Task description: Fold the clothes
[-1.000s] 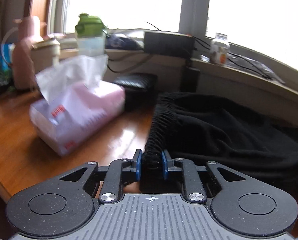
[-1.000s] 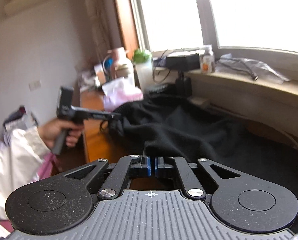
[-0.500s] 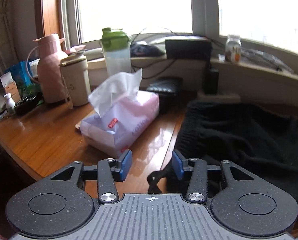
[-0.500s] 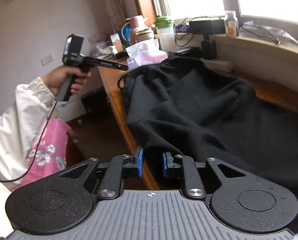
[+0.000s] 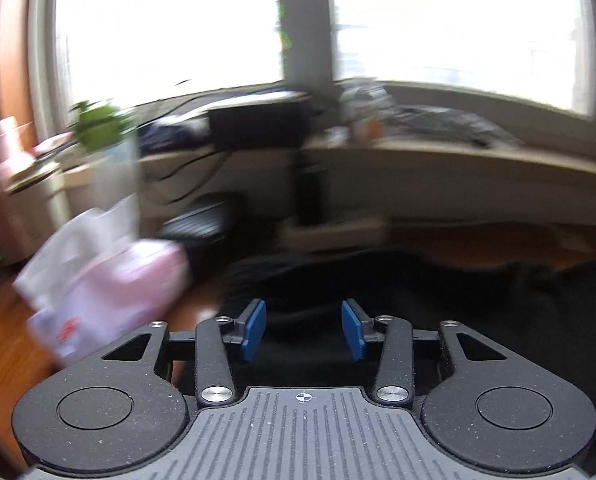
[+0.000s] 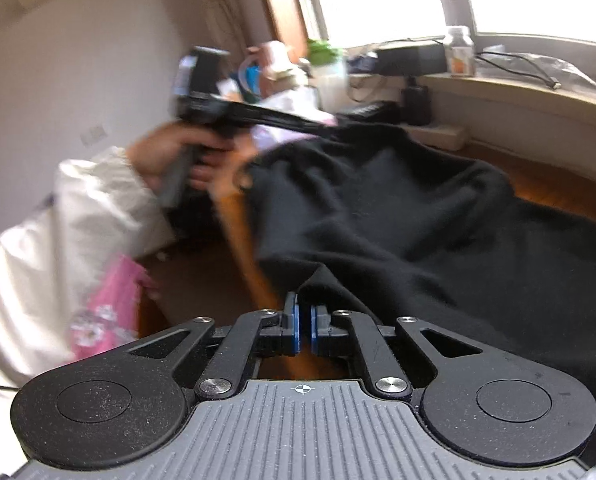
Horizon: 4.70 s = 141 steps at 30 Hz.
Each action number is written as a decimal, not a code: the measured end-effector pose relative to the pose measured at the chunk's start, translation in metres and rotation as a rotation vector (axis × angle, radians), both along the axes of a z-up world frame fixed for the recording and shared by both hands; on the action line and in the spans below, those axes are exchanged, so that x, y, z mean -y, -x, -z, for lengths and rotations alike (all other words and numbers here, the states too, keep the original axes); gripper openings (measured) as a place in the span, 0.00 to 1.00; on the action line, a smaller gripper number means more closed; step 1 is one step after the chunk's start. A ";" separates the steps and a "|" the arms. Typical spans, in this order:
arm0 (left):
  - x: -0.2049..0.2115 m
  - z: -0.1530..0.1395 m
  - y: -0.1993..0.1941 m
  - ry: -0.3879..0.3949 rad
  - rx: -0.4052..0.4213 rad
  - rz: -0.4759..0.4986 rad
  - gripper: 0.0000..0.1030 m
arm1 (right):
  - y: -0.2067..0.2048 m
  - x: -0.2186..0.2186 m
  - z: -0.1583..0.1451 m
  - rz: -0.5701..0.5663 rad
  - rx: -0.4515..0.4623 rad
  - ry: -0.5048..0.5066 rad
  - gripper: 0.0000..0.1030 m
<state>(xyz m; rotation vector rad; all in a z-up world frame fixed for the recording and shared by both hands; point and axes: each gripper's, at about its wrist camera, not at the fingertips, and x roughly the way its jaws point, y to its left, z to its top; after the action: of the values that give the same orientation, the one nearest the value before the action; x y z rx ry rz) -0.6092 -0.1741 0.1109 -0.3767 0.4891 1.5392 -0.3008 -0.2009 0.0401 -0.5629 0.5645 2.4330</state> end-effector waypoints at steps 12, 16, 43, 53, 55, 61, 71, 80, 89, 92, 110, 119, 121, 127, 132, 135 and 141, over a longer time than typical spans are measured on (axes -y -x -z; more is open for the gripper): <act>-0.044 0.026 -0.008 0.049 -0.167 -0.110 0.58 | -0.025 0.015 -0.004 0.041 0.026 -0.018 0.18; -0.042 0.027 0.016 0.062 -0.147 -0.151 0.65 | -0.033 0.012 -0.014 0.067 0.024 -0.057 0.31; -0.037 0.007 -0.063 -0.026 -0.099 0.100 0.78 | -0.228 0.007 0.032 0.630 0.087 -0.060 0.43; -0.063 0.044 -0.180 0.027 0.015 0.415 0.85 | -0.321 0.043 0.054 0.885 0.164 -0.033 0.44; -0.062 0.054 -0.191 0.047 0.032 0.447 0.85 | -0.333 0.054 0.053 0.925 0.168 -0.049 0.45; -0.053 0.075 -0.198 0.083 0.018 0.463 0.85 | -0.381 0.095 0.052 1.086 0.164 -0.039 0.48; -0.044 0.074 -0.193 0.087 0.036 0.508 0.85 | -0.466 0.134 0.062 1.322 0.006 0.046 0.49; -0.047 0.073 -0.180 0.092 0.115 0.467 0.85 | -0.497 0.099 0.068 1.440 -0.043 0.068 0.45; -0.047 0.073 -0.178 0.087 0.132 0.464 0.85 | -0.482 0.095 -0.010 1.424 0.091 -0.253 0.02; -0.046 0.073 -0.177 0.087 0.139 0.464 0.85 | -0.477 0.121 -0.036 1.457 0.103 -0.335 0.02; -0.002 0.056 -0.214 0.015 0.001 0.507 0.80 | -0.420 0.103 0.038 1.193 0.144 -0.106 0.43; 0.078 0.047 -0.255 0.002 -0.085 0.619 0.43 | -0.286 0.064 0.047 0.783 0.133 -0.097 0.43; 0.094 0.050 -0.263 0.009 -0.121 0.654 0.63 | -0.258 0.059 0.046 0.707 0.130 -0.100 0.44; 0.112 0.065 -0.281 0.038 -0.237 0.726 0.68 | -0.190 0.045 0.042 0.538 0.142 -0.118 0.44; 0.119 0.072 -0.286 0.029 -0.309 0.753 0.61 | -0.146 0.047 0.033 0.460 0.170 -0.146 0.45; 0.122 0.072 -0.286 0.030 -0.322 0.783 0.58 | -0.138 0.051 0.030 0.436 0.173 -0.155 0.45; 0.126 0.079 -0.289 0.037 -0.328 0.780 0.59 | -0.139 0.057 0.029 0.431 0.175 -0.164 0.51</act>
<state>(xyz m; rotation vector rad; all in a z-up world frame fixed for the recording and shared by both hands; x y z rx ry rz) -0.3207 -0.2999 0.0319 0.0561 0.8072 0.8273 -0.1621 -0.2578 0.0112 -0.5184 0.3645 1.9784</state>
